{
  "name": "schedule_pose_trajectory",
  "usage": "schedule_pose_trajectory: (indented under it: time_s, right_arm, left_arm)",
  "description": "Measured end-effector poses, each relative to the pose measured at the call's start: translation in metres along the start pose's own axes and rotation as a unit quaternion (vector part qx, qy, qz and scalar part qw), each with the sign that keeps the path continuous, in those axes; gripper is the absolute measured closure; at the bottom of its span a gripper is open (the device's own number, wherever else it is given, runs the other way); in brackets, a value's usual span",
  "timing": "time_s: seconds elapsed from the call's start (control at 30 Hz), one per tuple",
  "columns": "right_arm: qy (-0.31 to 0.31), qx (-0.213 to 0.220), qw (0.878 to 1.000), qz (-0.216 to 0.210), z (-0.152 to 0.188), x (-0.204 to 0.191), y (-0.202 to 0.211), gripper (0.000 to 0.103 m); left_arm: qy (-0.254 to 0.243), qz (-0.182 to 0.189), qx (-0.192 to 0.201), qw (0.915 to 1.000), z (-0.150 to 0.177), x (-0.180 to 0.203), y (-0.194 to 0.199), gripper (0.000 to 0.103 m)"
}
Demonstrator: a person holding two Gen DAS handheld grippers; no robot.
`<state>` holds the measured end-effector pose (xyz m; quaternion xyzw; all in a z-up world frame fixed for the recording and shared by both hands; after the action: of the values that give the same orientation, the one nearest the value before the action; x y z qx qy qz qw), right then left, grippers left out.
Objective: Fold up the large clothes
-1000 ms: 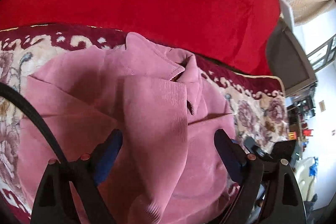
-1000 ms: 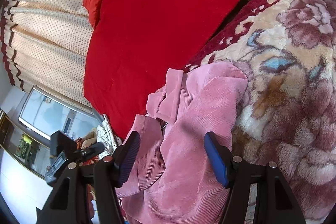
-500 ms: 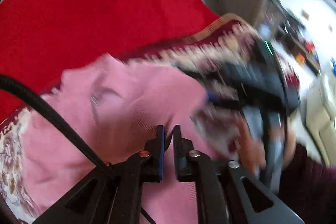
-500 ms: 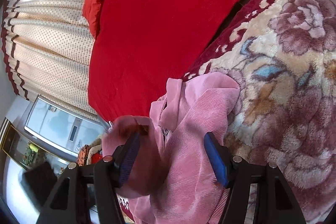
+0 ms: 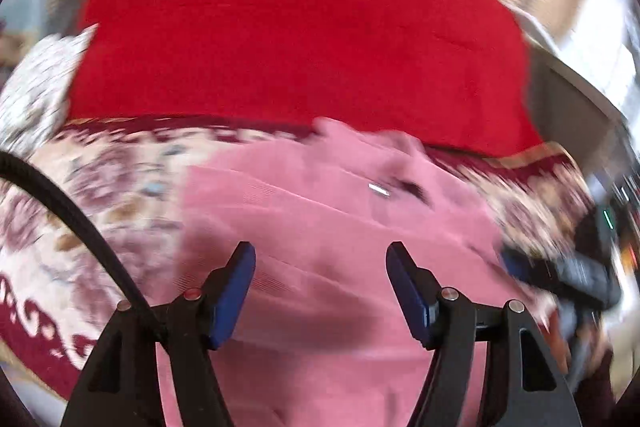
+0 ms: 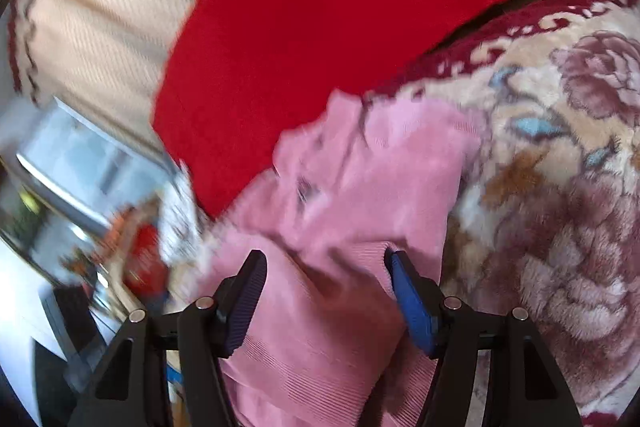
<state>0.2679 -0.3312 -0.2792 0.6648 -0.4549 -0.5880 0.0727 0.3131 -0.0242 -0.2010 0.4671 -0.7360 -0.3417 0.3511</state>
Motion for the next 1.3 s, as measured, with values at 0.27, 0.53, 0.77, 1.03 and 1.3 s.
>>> schedule_pose_trajectory:
  time_s: [0.27, 0.53, 0.77, 1.03, 1.3]
  right_arm:
    - [0.161, -0.089, 0.977, 0.103, 0.043, -0.032, -0.014, 0.038]
    - [0.227, -0.080, 0.948, 0.210, 0.052, -0.027, -0.014, 0.087]
    - [0.224, 0.000, 0.947, 0.232, 0.014, -0.057, 0.010, 0.092]
    - [0.090, -0.035, 0.978, 0.186, -0.005, -0.010, -0.029, 0.090]
    - [0.129, 0.046, 0.982, 0.132, 0.022, -0.060, 0.033, 0.003]
  left_arm:
    - [0.026, -0.096, -0.092, 0.9907, 0.027, -0.050, -0.074, 0.067]
    - [0.047, -0.042, -0.023, 0.9977, 0.039, -0.062, -0.056, 0.085]
    - [0.029, -0.061, 0.026, 0.9974, 0.033, -0.056, -0.038, 0.093]
    - [-0.022, -0.111, 0.000, 0.9936, 0.044, -0.055, -0.047, 0.088]
    - [-0.013, -0.136, 0.088, 0.9867, 0.047, -0.043, 0.006, 0.025]
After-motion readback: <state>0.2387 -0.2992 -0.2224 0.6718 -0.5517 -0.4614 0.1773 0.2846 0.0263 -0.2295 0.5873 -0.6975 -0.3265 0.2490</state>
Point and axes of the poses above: each gripper's, at about its wrist camera, not at the fingertips, and y roughly against the way its jaws point, x to its right, z to its underside, the point moved 8 cm from there along -y, roughly the way its jaws point, and after that the axes turned 12 degrees about -x, right-handed, at the moved point
